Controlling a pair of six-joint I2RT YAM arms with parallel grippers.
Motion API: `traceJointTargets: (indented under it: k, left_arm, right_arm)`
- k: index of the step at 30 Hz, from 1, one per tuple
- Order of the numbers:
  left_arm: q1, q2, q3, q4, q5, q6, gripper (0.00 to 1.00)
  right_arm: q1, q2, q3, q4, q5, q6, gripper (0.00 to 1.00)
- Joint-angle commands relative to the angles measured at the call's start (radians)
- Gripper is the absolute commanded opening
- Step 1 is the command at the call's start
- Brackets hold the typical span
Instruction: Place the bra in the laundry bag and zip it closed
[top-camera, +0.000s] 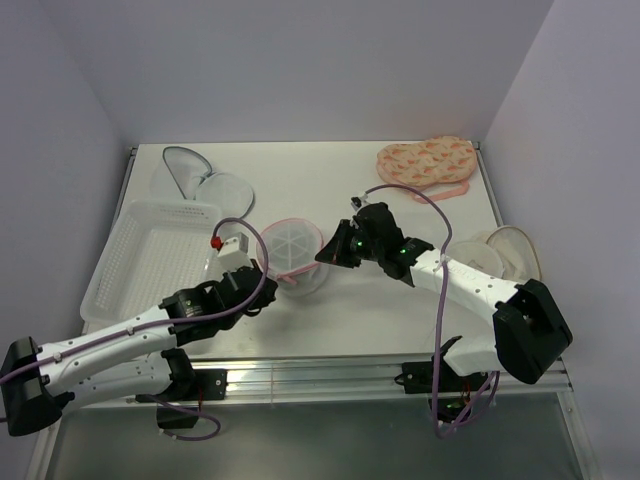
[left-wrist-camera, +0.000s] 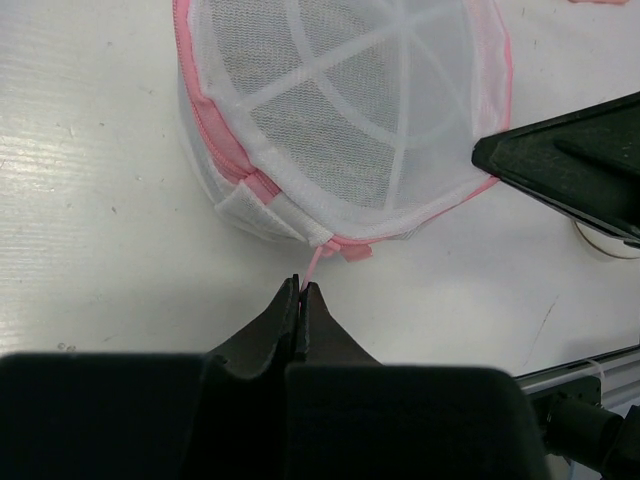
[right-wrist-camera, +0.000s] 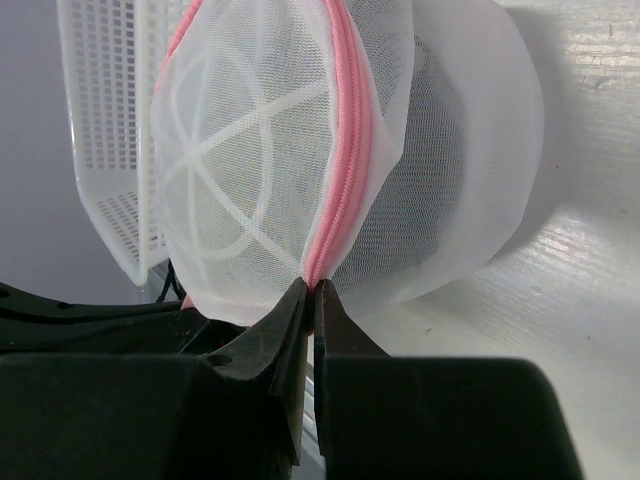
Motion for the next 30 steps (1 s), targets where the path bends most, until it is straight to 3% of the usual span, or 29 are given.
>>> traceJointTargets:
  k: [1,18,20,21,24,28,30]
  left_arm:
    - [0.015,0.003,0.035,-0.067,-0.050,0.054,0.02]
    - [0.016,-0.009,0.074,-0.057,-0.035,0.093,0.04]
    - [0.015,-0.012,0.077,-0.053,-0.027,0.099,0.08]
    - [0.015,-0.016,0.078,-0.050,-0.018,0.106,0.16]
    - [0.016,-0.026,0.084,-0.039,0.008,0.126,0.30]
    - [0.015,-0.038,0.094,-0.040,0.021,0.143,0.41]
    - [0.015,-0.052,0.098,-0.042,0.024,0.151,0.45]
  right_arm:
    - [-0.033,-0.018,0.020,-0.003,0.057,-0.041,0.02]
    - [-0.034,-0.004,0.038,-0.023,0.072,-0.049,0.03]
    - [-0.034,-0.004,0.038,-0.025,0.075,-0.051,0.04]
    - [-0.034,-0.006,0.037,-0.025,0.077,-0.051,0.05]
    - [-0.034,-0.017,0.031,-0.023,0.077,-0.049,0.18]
    - [-0.033,-0.038,0.024,-0.020,0.072,-0.049,0.43]
    - [-0.034,-0.050,0.026,-0.026,0.069,-0.052,0.51]
